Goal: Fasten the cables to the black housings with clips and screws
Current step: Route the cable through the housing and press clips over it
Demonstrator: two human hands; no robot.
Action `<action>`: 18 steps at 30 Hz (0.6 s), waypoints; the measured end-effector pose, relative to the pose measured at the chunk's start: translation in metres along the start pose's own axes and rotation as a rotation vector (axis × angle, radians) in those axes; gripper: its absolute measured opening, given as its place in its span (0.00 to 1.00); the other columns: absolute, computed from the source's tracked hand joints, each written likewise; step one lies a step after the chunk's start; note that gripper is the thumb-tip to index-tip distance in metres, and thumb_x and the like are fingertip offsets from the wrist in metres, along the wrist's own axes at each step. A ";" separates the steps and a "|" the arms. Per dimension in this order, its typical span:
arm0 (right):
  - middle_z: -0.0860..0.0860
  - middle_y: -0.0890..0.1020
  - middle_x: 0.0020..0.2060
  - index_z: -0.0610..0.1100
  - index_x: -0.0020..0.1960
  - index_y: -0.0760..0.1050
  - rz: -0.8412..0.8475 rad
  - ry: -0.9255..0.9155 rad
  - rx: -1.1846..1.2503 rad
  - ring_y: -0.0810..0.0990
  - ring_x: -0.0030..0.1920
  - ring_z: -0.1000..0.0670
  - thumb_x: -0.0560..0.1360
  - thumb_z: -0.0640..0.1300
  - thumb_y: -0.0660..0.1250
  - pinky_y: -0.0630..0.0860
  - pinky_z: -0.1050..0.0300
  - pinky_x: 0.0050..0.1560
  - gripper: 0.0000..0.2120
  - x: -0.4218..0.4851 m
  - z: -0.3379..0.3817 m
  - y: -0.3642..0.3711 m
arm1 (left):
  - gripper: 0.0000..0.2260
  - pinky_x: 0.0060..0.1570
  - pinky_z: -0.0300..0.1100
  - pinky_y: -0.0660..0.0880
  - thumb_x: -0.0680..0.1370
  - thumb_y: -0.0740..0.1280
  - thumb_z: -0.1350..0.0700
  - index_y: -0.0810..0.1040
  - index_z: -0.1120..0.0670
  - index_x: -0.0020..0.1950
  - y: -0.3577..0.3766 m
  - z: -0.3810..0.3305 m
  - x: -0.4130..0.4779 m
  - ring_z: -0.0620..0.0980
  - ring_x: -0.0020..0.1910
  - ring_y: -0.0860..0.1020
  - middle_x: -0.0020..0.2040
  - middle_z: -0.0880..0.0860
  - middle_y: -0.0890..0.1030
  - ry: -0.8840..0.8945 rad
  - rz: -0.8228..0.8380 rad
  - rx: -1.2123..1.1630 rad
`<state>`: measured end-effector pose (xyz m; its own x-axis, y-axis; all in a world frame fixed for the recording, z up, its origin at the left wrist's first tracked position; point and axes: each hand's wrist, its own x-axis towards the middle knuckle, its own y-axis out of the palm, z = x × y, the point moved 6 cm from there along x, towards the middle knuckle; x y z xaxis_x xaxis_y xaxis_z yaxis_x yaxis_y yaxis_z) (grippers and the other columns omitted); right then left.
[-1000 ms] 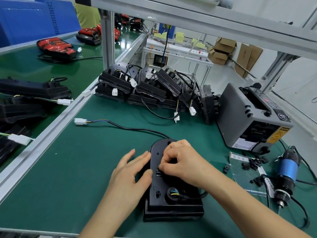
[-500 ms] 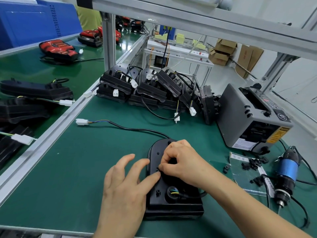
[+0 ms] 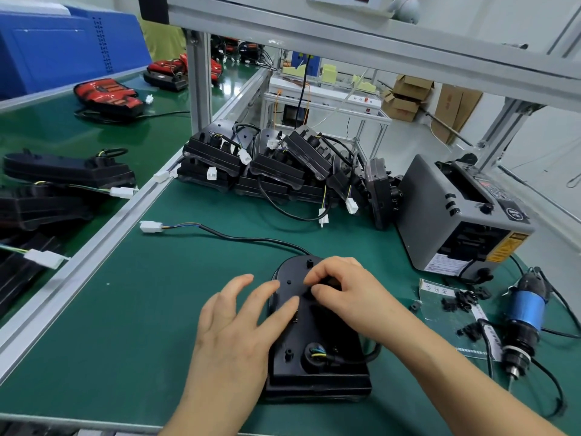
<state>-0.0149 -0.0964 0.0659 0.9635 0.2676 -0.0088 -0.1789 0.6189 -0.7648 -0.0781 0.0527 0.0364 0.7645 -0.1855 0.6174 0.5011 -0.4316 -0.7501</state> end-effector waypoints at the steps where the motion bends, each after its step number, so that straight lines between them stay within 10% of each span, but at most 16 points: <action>1: 0.62 0.75 0.44 0.53 0.47 0.77 -0.006 0.004 -0.007 0.66 0.56 0.61 0.75 0.40 0.64 0.60 0.79 0.51 0.09 -0.002 -0.003 -0.002 | 0.25 0.56 0.51 0.61 0.68 0.53 0.63 0.82 0.47 0.56 0.002 -0.001 -0.001 0.58 0.61 0.69 0.59 0.52 0.80 0.015 0.020 0.018; 14: 0.54 0.73 0.62 0.50 0.67 0.67 -0.222 0.268 -0.382 0.69 0.64 0.51 0.77 0.55 0.61 0.68 0.54 0.63 0.20 -0.045 -0.054 -0.032 | 0.33 0.58 0.55 0.67 0.54 0.74 0.70 0.82 0.45 0.55 0.000 -0.008 0.001 0.61 0.61 0.74 0.61 0.52 0.79 0.094 0.186 0.068; 18: 0.51 0.79 0.56 0.52 0.70 0.60 -0.078 0.456 -0.439 0.76 0.59 0.46 0.76 0.64 0.56 0.72 0.52 0.55 0.27 -0.052 -0.073 -0.022 | 0.28 0.54 0.55 0.75 0.66 0.66 0.71 0.80 0.46 0.60 0.005 0.017 0.032 0.59 0.60 0.75 0.62 0.50 0.78 0.030 0.227 -0.089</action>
<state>-0.0472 -0.1774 0.0360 0.9758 -0.1671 -0.1413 -0.0992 0.2378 -0.9662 -0.0439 0.0593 0.0484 0.8405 -0.3116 0.4433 0.2792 -0.4520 -0.8472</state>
